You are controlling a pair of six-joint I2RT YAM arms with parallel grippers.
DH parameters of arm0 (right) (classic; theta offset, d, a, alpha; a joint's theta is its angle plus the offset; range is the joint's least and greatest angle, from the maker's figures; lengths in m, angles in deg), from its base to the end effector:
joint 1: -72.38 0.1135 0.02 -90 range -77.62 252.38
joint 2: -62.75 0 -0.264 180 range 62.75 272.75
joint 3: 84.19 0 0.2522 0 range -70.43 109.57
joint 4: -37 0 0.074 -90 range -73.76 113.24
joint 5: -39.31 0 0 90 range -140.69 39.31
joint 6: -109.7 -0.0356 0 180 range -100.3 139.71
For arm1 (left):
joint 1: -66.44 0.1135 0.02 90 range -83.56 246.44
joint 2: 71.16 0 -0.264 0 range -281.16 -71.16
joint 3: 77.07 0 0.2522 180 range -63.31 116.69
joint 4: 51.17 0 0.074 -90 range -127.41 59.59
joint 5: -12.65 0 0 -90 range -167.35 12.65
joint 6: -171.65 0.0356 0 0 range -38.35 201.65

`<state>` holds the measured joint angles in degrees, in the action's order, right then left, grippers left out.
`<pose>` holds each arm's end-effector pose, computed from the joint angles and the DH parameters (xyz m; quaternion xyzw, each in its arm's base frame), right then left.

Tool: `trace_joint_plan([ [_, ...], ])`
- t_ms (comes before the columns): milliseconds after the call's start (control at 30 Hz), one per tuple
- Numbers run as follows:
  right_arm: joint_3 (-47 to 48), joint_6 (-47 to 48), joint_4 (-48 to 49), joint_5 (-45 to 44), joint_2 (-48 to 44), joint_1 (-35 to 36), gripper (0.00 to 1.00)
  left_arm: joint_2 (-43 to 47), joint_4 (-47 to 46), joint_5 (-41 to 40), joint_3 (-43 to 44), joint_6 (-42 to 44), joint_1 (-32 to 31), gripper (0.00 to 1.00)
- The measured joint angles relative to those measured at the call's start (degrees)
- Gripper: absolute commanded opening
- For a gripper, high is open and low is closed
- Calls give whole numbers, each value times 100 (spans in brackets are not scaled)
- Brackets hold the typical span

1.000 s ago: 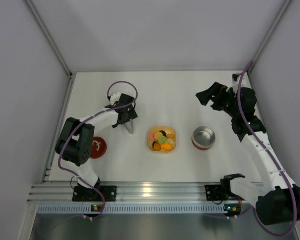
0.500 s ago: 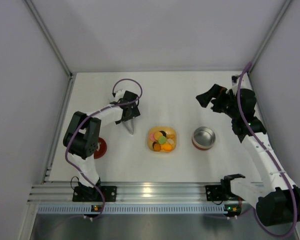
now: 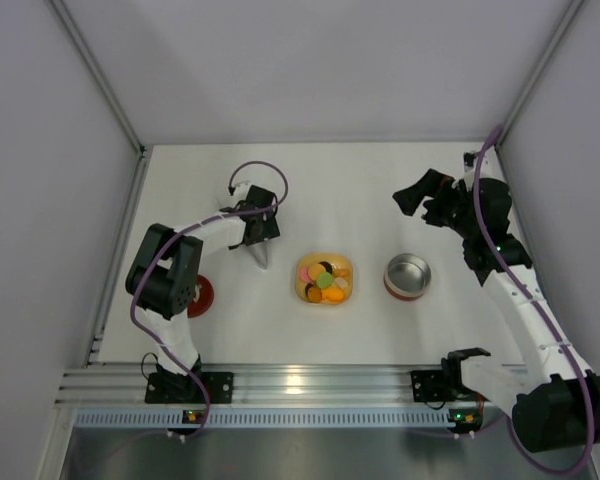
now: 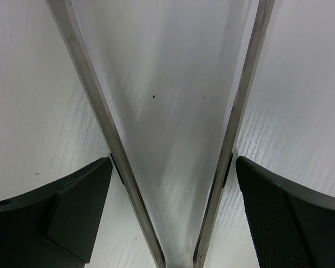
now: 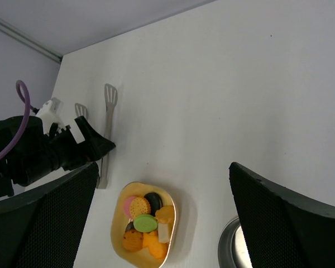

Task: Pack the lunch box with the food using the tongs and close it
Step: Pick up the clamp at the center of the board.

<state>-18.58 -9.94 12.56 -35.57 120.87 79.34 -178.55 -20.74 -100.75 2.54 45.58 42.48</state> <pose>0.2314 0.0376 0.3390 0.0799 0.7965 0.2856 0.5270 0.3514 -0.1407 0.1572 -0.1546 0.9307 0.0347 0.3298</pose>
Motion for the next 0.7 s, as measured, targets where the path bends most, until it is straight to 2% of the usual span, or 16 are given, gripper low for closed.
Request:
trace_joint_plan([
  [600,-131,0,-68,-310,-227,0,99,31,-170,-79,-96,-234,-13,98],
  [667,-133,2,-94,-332,-227,0,99,39,-192,-111,-114,-297,-13,96],
  [700,-138,2,-103,-341,-227,0,99,39,-195,-129,-120,-313,-13,91],
])
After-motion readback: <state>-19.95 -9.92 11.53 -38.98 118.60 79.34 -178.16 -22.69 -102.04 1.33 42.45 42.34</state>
